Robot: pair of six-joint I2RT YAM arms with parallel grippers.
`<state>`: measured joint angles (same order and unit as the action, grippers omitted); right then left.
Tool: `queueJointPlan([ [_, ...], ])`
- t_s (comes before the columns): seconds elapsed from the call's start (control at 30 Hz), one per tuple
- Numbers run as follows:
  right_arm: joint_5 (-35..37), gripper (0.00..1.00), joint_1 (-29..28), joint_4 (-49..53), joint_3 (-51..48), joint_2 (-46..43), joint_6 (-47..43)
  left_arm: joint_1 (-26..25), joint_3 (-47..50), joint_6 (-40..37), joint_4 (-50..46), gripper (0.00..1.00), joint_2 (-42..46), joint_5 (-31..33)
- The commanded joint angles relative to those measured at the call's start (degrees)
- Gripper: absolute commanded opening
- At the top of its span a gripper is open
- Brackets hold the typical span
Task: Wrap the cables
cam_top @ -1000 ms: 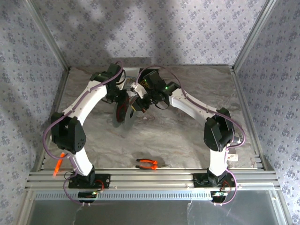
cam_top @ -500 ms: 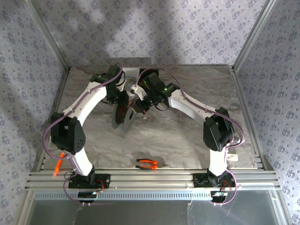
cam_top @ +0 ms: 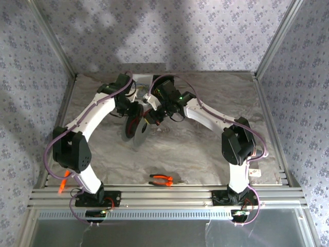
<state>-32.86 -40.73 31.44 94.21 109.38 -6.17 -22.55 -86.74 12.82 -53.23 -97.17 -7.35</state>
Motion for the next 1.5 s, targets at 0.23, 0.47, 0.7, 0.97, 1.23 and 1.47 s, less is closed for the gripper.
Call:
queueJointPlan([
  [0.23,-0.36,0.00,0.22,2.65,1.89,2.93,0.38,0.30,0.31,1.33,1.19,0.31,2.46,-0.63],
  [0.47,-0.51,0.00,0.31,2.75,3.20,3.97,0.23,2.42,0.83,2.54,4.01,0.40,6.70,-0.36],
  [0.7,-0.71,0.00,0.30,4.37,4.63,5.18,0.02,4.66,5.45,2.97,8.36,0.43,9.88,-6.69],
  [0.97,-0.62,0.00,0.70,4.94,5.66,5.97,0.02,4.70,7.05,-0.50,5.48,0.41,8.74,-10.49],
  [1.23,-0.62,0.00,0.83,6.08,8.18,7.41,-0.10,4.62,7.98,-2.14,4.29,0.38,8.27,-11.27],
  [1.47,-0.58,0.00,0.92,7.13,10.52,8.64,-0.24,3.89,8.60,-2.79,3.93,0.36,6.41,-11.22],
])
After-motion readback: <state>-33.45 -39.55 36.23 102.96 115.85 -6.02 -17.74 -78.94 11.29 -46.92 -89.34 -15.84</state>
